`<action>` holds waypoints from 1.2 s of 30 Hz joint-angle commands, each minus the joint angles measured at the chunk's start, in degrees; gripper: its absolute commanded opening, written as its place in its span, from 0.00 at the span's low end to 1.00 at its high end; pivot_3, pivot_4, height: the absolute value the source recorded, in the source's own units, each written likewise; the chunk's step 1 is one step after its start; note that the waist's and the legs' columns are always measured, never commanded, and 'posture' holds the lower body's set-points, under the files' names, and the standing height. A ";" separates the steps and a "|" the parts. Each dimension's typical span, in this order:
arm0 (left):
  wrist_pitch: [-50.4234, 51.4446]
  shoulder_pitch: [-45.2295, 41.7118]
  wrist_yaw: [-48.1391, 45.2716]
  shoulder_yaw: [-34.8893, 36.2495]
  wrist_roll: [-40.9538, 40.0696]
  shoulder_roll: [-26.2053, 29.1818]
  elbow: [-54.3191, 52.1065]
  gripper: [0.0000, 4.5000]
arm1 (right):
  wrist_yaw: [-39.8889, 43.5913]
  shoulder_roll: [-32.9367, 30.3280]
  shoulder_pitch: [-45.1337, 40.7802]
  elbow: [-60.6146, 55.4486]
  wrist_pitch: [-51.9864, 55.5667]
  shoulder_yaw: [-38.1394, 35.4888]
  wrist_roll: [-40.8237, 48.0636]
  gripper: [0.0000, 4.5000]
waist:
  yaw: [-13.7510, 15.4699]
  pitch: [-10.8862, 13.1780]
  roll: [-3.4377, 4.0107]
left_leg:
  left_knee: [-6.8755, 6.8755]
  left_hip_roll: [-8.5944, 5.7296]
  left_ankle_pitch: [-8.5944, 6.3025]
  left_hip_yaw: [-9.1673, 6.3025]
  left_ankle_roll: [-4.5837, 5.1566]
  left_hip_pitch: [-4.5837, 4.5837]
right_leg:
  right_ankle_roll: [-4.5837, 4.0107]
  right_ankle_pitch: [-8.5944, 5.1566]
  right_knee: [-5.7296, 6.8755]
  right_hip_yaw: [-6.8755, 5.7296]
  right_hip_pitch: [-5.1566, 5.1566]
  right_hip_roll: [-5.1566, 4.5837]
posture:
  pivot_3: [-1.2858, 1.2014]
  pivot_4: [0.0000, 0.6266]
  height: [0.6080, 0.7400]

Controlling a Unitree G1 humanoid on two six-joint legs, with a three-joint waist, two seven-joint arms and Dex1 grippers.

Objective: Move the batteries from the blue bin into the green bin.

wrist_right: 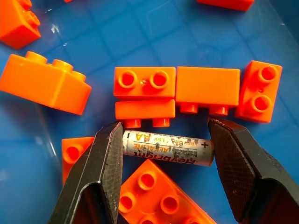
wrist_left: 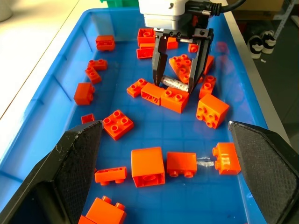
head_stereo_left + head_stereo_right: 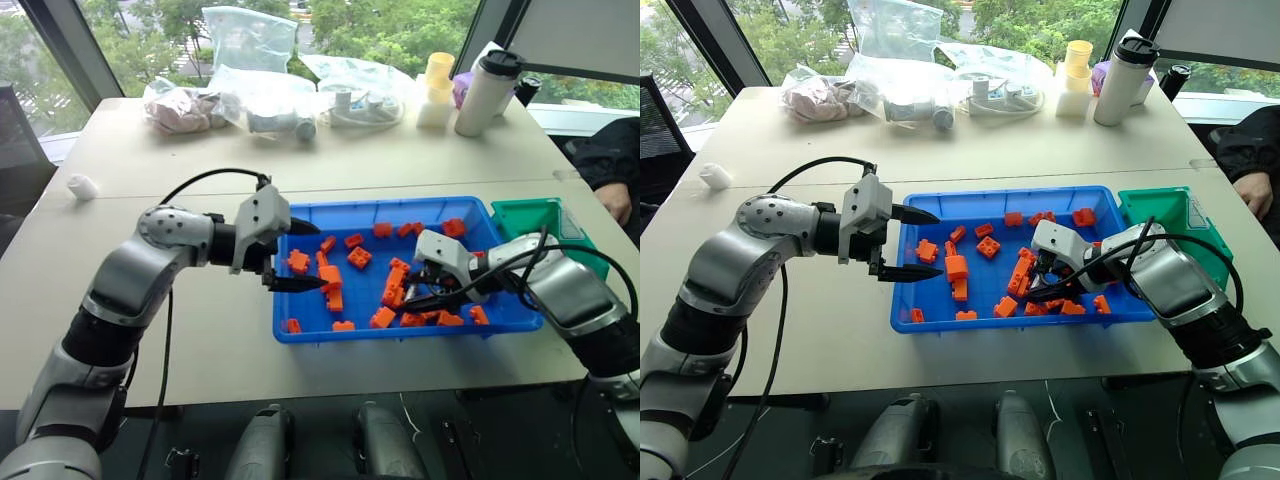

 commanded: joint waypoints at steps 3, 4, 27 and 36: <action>-0.86 -0.91 0.37 1.43 -0.38 -0.49 -0.50 1.00 | -0.64 -3.64 -1.70 -0.58 0.36 -7.95 1.08 0.49 | 0.09 0.00 0.01 | 0.00 -0.01 0.00 0.00 0.00 -0.01 | 0.00 0.00 0.00 0.00 0.00 -0.01 | 0.52 0.24 1.00; -0.73 -1.06 0.43 1.69 -0.79 -0.87 -0.45 1.00 | -1.12 -4.21 -1.80 -0.45 0.14 -9.63 1.28 0.49 | 0.08 0.00 0.01 | 0.00 -0.01 0.00 0.00 0.00 -0.01 | 0.00 0.00 0.00 0.00 0.00 -0.02 | 0.52 0.24 1.00; -6.55 -8.11 -0.18 -1.33 1.26 -13.37 11.24 1.00 | -25.81 -5.94 8.89 13.74 -0.57 -38.32 -0.47 0.60 | -0.09 -0.04 0.09 | -0.03 -0.02 0.00 0.11 0.00 0.03 | 0.00 0.00 0.04 0.08 -0.02 0.01 | 0.52 0.24 1.00; -5.62 -7.10 0.18 -0.27 0.88 -12.07 9.99 1.00 | -28.11 -4.75 5.80 15.60 -4.81 -37.98 -0.52 0.98 | -0.08 -0.04 0.09 | -0.02 -0.03 0.00 0.11 0.00 0.02 | 0.01 0.00 0.04 0.09 -0.02 0.00 | 0.52 0.24 1.00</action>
